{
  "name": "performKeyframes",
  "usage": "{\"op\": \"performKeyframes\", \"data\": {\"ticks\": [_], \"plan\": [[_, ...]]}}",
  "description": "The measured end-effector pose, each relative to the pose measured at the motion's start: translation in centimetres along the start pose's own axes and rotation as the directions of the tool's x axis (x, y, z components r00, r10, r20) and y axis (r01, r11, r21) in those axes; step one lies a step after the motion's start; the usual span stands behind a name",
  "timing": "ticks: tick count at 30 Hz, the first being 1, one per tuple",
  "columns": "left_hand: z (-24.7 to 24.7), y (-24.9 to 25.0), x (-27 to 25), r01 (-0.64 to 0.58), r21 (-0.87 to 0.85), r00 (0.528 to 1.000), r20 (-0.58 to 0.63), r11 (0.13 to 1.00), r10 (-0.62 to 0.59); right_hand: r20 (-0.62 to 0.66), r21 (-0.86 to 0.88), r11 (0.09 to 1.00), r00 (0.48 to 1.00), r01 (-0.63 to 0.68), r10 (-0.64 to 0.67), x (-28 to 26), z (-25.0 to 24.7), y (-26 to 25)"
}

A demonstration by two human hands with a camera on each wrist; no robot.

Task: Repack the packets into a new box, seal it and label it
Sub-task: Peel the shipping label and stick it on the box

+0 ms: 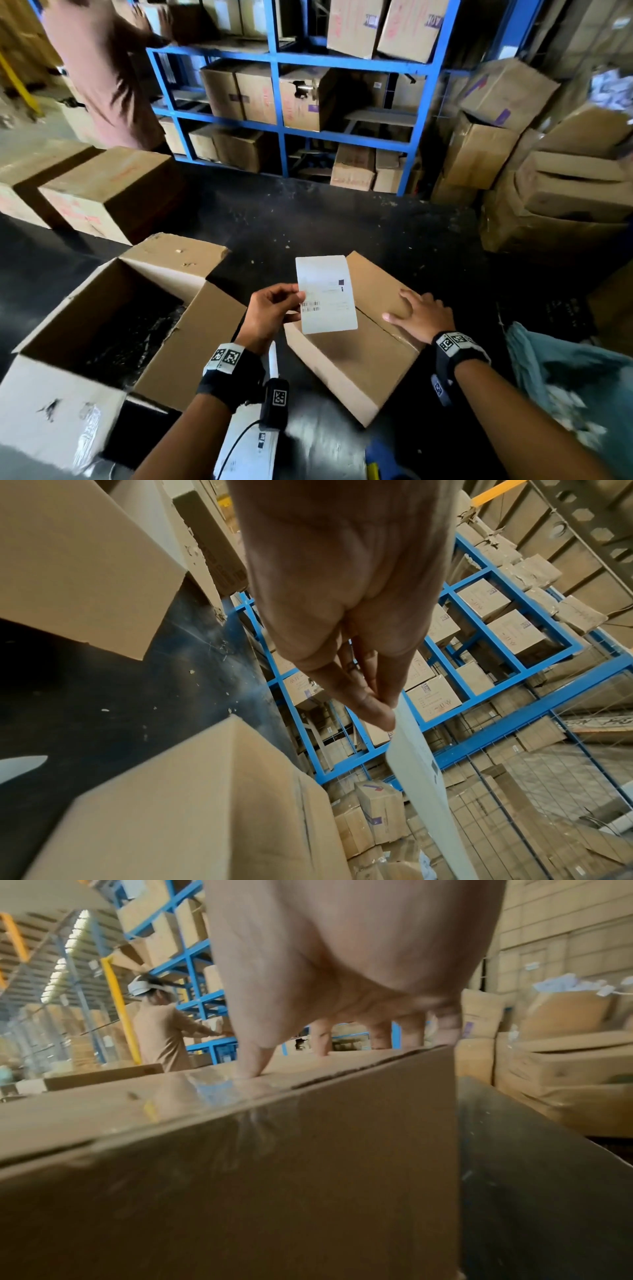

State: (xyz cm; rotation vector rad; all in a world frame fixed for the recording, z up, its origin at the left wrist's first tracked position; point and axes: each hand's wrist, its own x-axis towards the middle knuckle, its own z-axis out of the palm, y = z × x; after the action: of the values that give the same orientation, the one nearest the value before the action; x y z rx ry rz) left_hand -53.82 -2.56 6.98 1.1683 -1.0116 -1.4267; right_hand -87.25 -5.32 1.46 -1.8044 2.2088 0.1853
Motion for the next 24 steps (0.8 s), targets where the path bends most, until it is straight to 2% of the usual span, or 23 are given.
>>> {"op": "performKeyframes", "data": {"ticks": [5, 9, 14, 19, 24], "plan": [[-2.3, -0.9, -0.5, 0.033, -0.103, 0.999, -0.034, 0.994, -0.037, -0.002, 0.065, 0.968, 0.970, -0.242, 0.243, -4.5, 1.7, -1.0], [-4.1, -2.1, -1.2, 0.089, -0.089, 0.996, -0.007, 0.992, -0.090, -0.018, 0.097, 0.921, 0.924, -0.378, 0.381, -8.3, 3.8, -3.4], [-6.2, -3.7, -1.7, 0.159, -0.022, 0.986, 0.054, 0.987, -0.158, -0.039, 0.164, 0.864, 0.872, -0.476, 0.488, -12.4, 5.7, -7.5], [-7.0, -3.8, -2.2, 0.191, 0.010, 0.975, 0.117, 0.981, -0.191, -0.044, 0.210, 0.817, 0.830, -0.537, 0.556, -14.6, 6.3, -9.6], [-6.8, -3.5, -2.5, 0.199, 0.070, 0.967, 0.148, 0.978, -0.207, 0.041, 0.211, 0.793, 0.816, -0.571, 0.577, -15.4, 5.8, -10.3]]}}
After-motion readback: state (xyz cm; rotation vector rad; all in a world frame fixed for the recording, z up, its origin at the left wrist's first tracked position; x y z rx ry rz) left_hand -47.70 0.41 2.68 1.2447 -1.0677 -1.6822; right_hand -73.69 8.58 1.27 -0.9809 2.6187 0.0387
